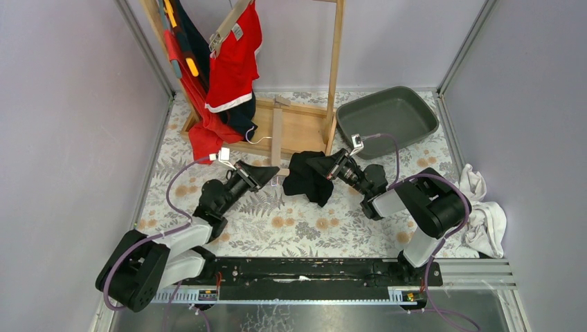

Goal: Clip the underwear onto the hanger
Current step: Clamp the underwear onto the hanger.

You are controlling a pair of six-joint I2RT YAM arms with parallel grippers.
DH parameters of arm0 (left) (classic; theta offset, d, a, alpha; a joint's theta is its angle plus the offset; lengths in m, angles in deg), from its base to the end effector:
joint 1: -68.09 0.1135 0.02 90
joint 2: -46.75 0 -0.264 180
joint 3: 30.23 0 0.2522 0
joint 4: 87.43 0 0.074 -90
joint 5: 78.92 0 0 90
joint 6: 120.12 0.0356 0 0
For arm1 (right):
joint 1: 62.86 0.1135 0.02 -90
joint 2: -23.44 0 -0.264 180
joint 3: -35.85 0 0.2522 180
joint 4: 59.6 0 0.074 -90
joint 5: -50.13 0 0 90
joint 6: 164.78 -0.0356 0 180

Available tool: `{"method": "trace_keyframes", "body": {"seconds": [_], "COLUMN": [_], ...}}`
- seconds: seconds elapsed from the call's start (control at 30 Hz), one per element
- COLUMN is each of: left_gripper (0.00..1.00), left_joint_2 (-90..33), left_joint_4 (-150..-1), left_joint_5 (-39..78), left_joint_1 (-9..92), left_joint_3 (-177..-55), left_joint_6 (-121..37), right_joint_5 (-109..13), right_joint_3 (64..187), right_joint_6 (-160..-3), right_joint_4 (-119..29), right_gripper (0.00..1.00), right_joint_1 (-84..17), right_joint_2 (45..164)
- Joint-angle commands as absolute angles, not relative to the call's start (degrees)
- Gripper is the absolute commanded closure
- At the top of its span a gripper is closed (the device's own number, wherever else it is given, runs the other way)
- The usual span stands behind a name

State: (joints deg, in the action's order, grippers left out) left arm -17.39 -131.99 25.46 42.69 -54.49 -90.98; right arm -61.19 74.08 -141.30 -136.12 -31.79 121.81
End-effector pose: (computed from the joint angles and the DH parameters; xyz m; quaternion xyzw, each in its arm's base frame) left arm 0.1828 -0.0966 0.1982 -0.1171 0.6684 -0.5607 0.4745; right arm 0.2390 0.1591 0.1862 0.0382 0.6060 0.6650 0.4349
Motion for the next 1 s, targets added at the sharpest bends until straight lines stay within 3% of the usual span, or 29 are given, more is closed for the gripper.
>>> {"method": "trace_keyframes", "body": {"seconds": [0.0,0.97], "left_gripper": [1.00,1.00], "left_joint_2": [-17.33,-20.66], "left_joint_4": [-138.00,-138.17], "left_joint_5": [25.60,25.99], "left_joint_1": [42.40,41.00], "left_joint_3": [-56.79,-59.96], "left_joint_6": [-91.03,-90.94], "right_joint_5": [-62.76,-66.73], "right_joint_3": [76.26,77.22], "right_joint_6": [-141.62,-140.24], "right_joint_4": [-143.31,-143.39], "right_gripper": [1.00,1.00], "right_joint_1": [-32.08,-32.09], "right_joint_2": [120.58,121.51]}}
